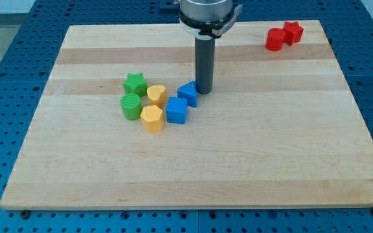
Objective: Nudge the blue triangle down a bit
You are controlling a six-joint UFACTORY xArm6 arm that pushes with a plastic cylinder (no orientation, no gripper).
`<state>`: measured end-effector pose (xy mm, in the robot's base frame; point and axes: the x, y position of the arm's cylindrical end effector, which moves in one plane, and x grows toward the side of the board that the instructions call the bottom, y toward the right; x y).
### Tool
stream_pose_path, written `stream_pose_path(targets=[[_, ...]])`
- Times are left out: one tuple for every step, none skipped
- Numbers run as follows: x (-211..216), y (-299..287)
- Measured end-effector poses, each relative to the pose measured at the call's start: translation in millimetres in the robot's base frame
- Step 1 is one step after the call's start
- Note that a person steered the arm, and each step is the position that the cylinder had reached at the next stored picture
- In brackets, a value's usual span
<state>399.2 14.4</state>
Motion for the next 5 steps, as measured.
stream_pose_path(targets=[[2, -5], [4, -7], [-1, 0], [-14, 20], [-16, 26]])
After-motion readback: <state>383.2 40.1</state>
